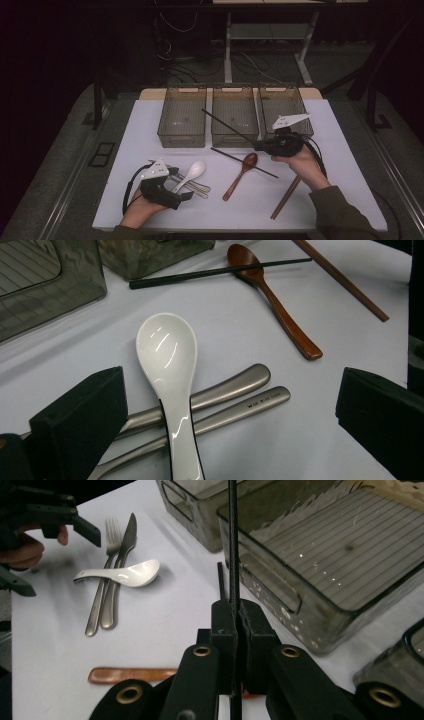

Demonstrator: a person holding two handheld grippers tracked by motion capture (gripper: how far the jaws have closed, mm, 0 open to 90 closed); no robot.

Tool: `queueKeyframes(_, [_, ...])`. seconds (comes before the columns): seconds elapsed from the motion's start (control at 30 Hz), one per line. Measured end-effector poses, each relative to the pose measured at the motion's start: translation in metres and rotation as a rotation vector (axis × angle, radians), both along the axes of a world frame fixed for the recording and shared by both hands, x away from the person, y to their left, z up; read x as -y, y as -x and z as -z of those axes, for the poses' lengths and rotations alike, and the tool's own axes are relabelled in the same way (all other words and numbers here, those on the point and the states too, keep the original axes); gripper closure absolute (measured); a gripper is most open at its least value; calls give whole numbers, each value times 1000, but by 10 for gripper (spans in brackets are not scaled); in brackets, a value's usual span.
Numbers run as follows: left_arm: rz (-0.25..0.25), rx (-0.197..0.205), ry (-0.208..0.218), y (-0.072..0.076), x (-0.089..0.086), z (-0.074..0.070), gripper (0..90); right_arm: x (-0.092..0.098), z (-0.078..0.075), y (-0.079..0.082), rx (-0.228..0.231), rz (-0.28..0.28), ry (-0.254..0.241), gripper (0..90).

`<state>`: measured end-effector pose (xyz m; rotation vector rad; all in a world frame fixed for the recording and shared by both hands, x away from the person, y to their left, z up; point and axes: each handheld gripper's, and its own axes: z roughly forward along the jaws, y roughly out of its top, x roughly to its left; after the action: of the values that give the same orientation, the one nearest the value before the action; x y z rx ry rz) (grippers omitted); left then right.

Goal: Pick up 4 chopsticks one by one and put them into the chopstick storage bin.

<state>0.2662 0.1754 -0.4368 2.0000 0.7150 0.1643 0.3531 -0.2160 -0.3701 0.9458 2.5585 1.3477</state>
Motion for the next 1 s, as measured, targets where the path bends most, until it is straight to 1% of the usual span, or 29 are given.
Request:
queueKeyframes(0.03, [-2, 0, 5, 0, 0, 0, 0, 0, 0, 0, 0, 0, 0, 859])
queueKeyframes(0.07, [-1, 1, 7, 0, 0, 0, 0, -3, -2, -3, -7, 8, -7, 860])
queueKeyframes(0.13, [1, 1, 4, 0, 0, 0, 0, -8, -3, -7, -9, 8, -12, 860])
queueKeyframes(0.17, [3, 1, 4, 0, 0, 0, 0, -8, -3, -7, -9, 8, -12, 860])
queueKeyframes(0.33, [3, 3, 5, 0, 0, 0, 0, -23, -6, -18, -11, 12, -7, 860])
queueKeyframes(0.37, [3, 3, 5, 0, 0, 0, 0, -23, -6, -18, -11, 12, -7, 860])
queueKeyframes(0.47, [-2, 3, 11, 0, 0, 0, 0, -34, -10, -25, -8, 14, 6, 860])
queueKeyframes(0.57, [-2, 5, 10, 0, 1, 0, 0, -39, -12, -29, -8, 18, 16, 859])
queueKeyframes(0.63, [-1, 4, 12, 0, 1, 0, 0, -47, -15, -36, -7, 25, 29, 860])
queueKeyframes(0.7, [0, 5, 13, 0, 1, 0, 0, -49, -15, -38, -6, 25, 34, 860])
queueKeyframes(0.77, [1, 5, 12, 0, 1, 0, 0, -55, -17, -44, -6, 33, 41, 860])
queueKeyframes(0.83, [8, 7, -3, 0, 1, 0, 0, -57, -16, -46, 1, 33, 43, 859])
queueKeyframes(0.93, [5, 5, 6, 0, 2, 0, 0, -63, -16, -51, -4, 41, 48, 860])
queueKeyframes(1.0, [6, 4, 4, 0, 2, 0, 0, -69, -17, -56, -8, 46, 55, 860])
